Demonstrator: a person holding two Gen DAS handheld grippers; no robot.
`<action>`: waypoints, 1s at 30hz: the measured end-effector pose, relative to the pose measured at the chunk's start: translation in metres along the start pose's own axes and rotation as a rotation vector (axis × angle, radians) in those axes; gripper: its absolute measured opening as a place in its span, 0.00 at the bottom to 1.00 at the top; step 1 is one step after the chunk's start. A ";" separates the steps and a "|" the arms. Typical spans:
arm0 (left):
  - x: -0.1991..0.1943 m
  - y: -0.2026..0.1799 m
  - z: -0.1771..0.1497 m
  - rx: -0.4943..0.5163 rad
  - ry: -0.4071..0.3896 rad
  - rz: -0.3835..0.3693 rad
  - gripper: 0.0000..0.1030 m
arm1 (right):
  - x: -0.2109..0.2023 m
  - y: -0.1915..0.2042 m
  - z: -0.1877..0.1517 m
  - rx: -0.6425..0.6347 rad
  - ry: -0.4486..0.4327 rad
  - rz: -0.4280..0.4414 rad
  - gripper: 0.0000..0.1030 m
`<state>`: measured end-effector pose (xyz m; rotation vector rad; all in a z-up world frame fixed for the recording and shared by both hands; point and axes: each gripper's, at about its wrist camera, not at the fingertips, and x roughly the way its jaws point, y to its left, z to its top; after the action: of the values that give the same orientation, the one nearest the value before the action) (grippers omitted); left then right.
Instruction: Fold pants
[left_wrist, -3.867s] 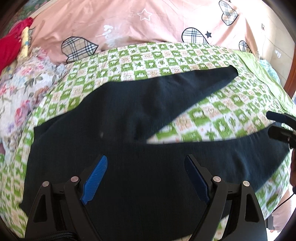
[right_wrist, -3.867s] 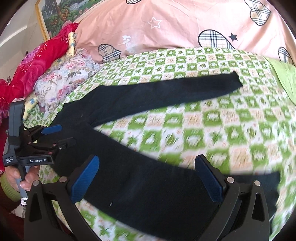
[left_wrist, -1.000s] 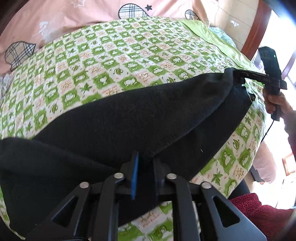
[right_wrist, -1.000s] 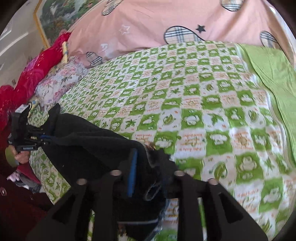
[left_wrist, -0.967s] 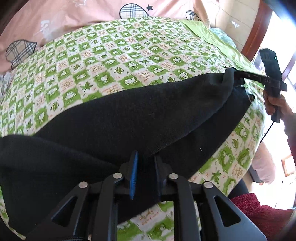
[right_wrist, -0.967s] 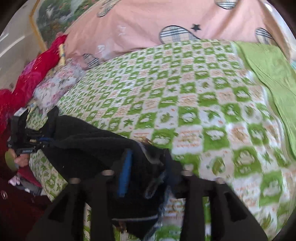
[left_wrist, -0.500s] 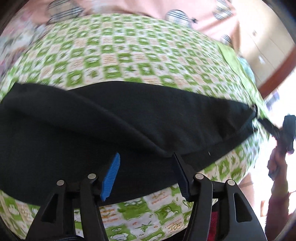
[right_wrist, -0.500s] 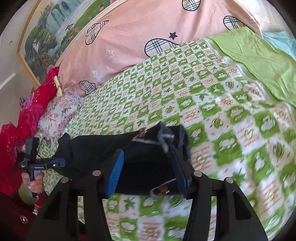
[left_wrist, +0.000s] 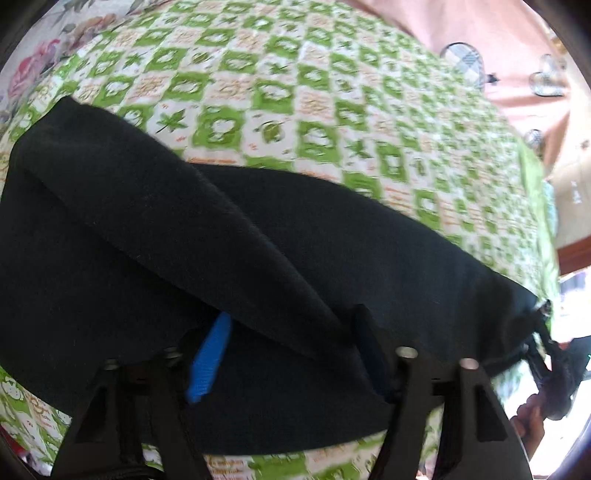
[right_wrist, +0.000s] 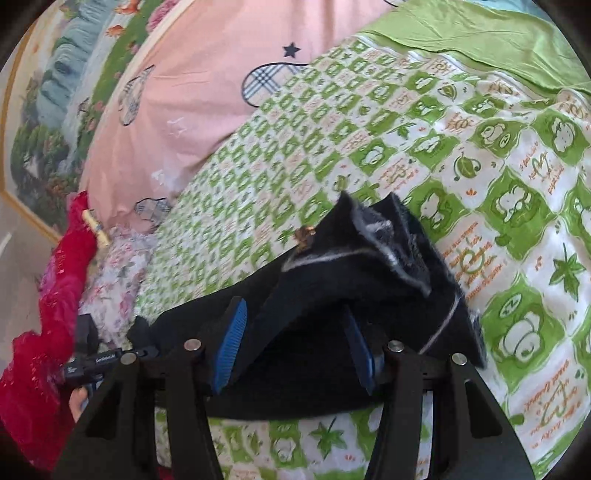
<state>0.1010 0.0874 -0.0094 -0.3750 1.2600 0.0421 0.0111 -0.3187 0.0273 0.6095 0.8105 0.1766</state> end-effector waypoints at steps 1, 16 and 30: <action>0.000 0.001 -0.002 0.002 -0.014 0.015 0.40 | 0.000 0.000 0.001 -0.006 -0.008 -0.003 0.47; -0.025 0.007 -0.064 0.114 -0.096 -0.022 0.16 | -0.054 -0.017 -0.018 -0.091 -0.066 -0.071 0.06; -0.038 0.053 -0.064 0.002 -0.090 -0.079 0.55 | -0.075 -0.002 -0.034 -0.092 -0.141 -0.166 0.39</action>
<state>0.0175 0.1244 -0.0032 -0.4161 1.1550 -0.0091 -0.0647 -0.3328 0.0553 0.4609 0.7083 0.0187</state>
